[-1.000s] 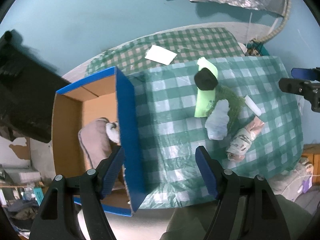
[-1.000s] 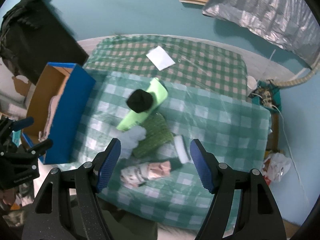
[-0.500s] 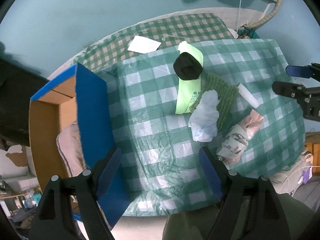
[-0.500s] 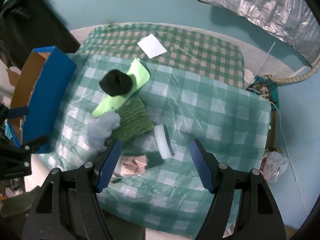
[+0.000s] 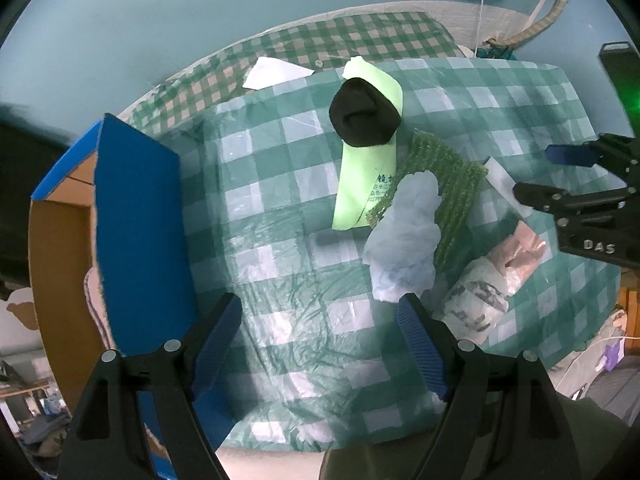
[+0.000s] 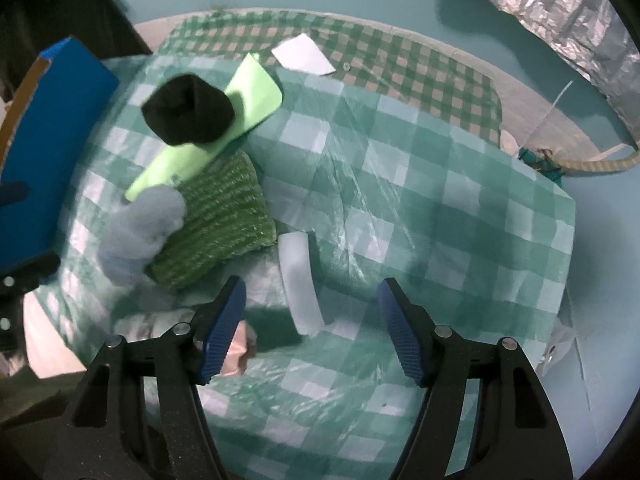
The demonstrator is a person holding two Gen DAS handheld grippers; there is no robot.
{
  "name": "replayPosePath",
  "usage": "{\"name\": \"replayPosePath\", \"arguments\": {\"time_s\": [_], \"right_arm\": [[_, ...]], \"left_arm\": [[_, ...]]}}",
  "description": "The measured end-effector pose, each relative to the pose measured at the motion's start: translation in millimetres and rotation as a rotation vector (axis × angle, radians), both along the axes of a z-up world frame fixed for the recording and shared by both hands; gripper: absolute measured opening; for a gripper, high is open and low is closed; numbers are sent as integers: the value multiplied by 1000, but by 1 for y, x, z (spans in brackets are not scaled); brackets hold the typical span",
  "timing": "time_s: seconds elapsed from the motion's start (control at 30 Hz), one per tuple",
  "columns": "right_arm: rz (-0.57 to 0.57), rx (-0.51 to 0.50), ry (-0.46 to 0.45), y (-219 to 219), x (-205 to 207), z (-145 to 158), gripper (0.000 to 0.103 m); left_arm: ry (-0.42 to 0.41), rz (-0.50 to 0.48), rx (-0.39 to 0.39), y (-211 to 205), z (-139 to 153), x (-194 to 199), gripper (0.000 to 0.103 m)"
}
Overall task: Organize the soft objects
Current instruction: 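Grasp the white foam roll with the right tool while the left tool grasps the white bag bundle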
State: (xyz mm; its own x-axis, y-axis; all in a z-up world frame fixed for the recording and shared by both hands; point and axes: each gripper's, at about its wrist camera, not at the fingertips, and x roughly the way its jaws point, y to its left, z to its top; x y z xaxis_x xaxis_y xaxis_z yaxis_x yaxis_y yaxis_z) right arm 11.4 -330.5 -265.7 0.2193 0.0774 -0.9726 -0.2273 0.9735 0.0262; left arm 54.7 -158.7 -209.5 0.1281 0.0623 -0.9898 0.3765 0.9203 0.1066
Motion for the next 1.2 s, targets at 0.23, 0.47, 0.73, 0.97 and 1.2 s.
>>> {"name": "replayPosePath", "arguments": {"time_s": [0.23,0.47,0.73,0.97,1.2], "right_arm": [[40,-21,20,5,10,-20,58],[70,-44,41,9,14,-35,47],[90,-69,29,19,5,-36,21],[43,2,45,10,6,-29,13],[-8,53,41,1,7,-16,13]], "left_arm": [[10,-2,-4,-6,-11,7,82],[15,-13,-10,-14,-12,13,83],[20,-44,-26,-29,-16,18,87],[60,-42,-26,-40,-35,25,87],[107,-33,-34,-48,-51,32,87]]}}
